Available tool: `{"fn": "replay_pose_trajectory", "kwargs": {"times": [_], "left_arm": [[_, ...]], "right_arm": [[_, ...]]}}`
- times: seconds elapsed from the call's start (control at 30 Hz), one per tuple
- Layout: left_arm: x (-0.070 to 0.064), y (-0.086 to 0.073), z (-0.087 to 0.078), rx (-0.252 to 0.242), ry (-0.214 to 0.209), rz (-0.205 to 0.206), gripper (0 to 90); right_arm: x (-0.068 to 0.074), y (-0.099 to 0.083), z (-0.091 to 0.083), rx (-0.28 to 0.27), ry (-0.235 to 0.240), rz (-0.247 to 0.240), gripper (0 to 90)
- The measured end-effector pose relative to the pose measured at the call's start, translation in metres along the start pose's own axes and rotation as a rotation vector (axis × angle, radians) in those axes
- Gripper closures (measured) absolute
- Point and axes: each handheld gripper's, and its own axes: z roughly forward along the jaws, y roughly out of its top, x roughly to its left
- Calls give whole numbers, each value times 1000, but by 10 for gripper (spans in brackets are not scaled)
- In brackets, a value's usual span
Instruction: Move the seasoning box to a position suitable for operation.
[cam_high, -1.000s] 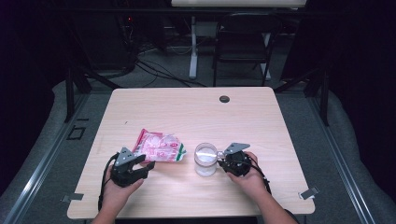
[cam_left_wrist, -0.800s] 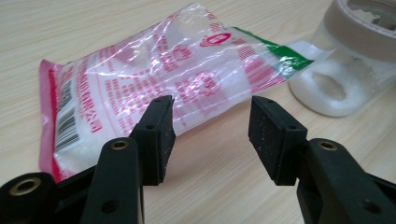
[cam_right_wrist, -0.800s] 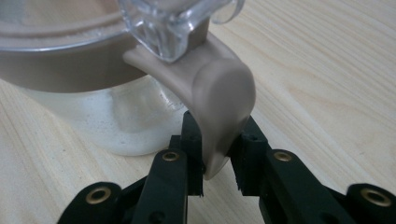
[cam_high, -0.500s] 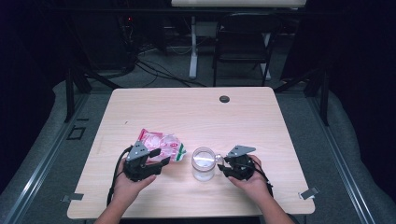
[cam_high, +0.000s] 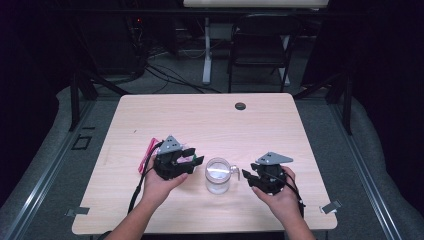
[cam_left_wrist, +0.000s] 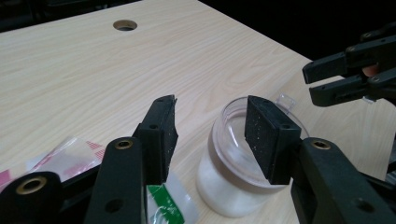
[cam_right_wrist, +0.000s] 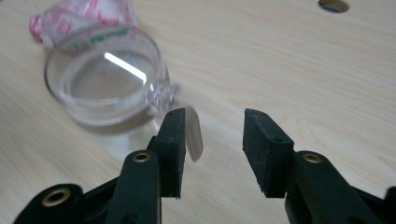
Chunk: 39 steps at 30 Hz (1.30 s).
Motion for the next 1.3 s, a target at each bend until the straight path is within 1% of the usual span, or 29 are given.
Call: {"fn": "replay_pose_trajectory", "kwargs": {"times": [0.03, 0.07, 0.1, 0.13, 0.17, 0.2, 0.23, 0.27, 0.3, 0.33, 0.37, 0.43, 0.47, 0.5, 0.53, 0.6, 0.67, 0.73, 0.77, 0.8, 0.83, 0.9, 0.93, 0.97, 1.0, 1.07, 1.13, 1.2, 1.3], "left_arm": [[0, 1, 2, -7, 0, -12, 549], [1, 1, 4, -6, -2, -25, 549], [1, 1, 5, 4, -7, -38, 561], [0, -1, 8, 10, 0, -40, 583], [0, -1, 8, 10, 0, -40, 596], [1, -4, 7, 11, -8, -40, 603], [1, -4, 7, 11, -8, -40, 624], [1, -6, 7, 5, -12, -38, 655], [1, -8, 6, 7, -14, -34, 655], [1, -13, 5, 19, -7, -25, 693], [1, -13, 5, 19, -7, -25, 708], [0, -20, 4, 45, -4, -13, 737], [0, -20, 4, 45, -4, -13, 762], [-1, -24, 4, 53, -9, -18, 776], [-1, -24, 4, 53, -9, -18, 788], [-3, -29, 5, 78, -20, -16, 815], [-4, -30, 6, 84, -22, -15, 836], [-7, -33, 8, 106, -21, 3, 844], [-8, -34, 8, 111, -13, 10, 851], [-9, -35, 9, 123, -3, 29, 857], [-10, -36, 9, 128, -2, 37, 870], [-11, -37, 9, 129, -4, 31, 873], [-11, -38, 9, 136, -3, 42, 873], [-12, -39, 10, 135, -5, 36, 877], [-13, -41, 10, 148, -16, 43, 882], [-15, -42, 12, 156, -18, 53, 889], [-17, -43, 13, 155, -18, 56, 890], [-19, -44, 15, 174, -23, 77, 892], [-21, -45, 16, 182, -33, 74, 897]], "right_arm": [[1, 8, -4, -12, -6, 34, 634], [1, 8, -4, -12, -6, 34, 634], [1, 12, -4, -17, 5, 71, 647], [1, 19, -4, -16, 15, 121, 672], [1, 19, -4, -16, 15, 121, 672], [2, 24, -2, -10, 11, 148, 690], [2, 24, -2, -10, 11, 148, 690], [3, 27, 0, -10, 20, 156, 719], [3, 27, 0, -10, 20, 156, 719], [5, 27, 2, -12, 6, 150, 748], [6, 26, 4, -12, 2, 145, 753], [8, 26, 5, -2, -4, 136, 777], [9, 27, 6, 0, 4, 138, 791], [10, 27, 7, 2, 12, 135, 801], [12, 27, 8, 5, 13, 137, 812], [13, 27, 11, 19, 12, 126, 822], [14, 27, 13, 21, 16, 129, 824], [15, 27, 15, 25, 16, 131, 824], [15, 27, 16, 21, 19, 131, 824], [16, 27, 16, 22, 19, 128, 823], [16, 27, 18, 21, 19, 120, 825], [17, 27, 19, 24, 20, 117, 829], [17, 27, 19, 24, 20, 117, 829], [18, 27, 19, 28, 21, 111, 836], [19, 27, 20, 26, 23, 109, 854], [19, 27, 20, 27, 22, 105, 867], [19, 27, 20, 27, 23, 103, 870], [20, 26, 20, 23, 23, 105, 873], [19, 26, 20, 21, 24, 102, 872]]}}
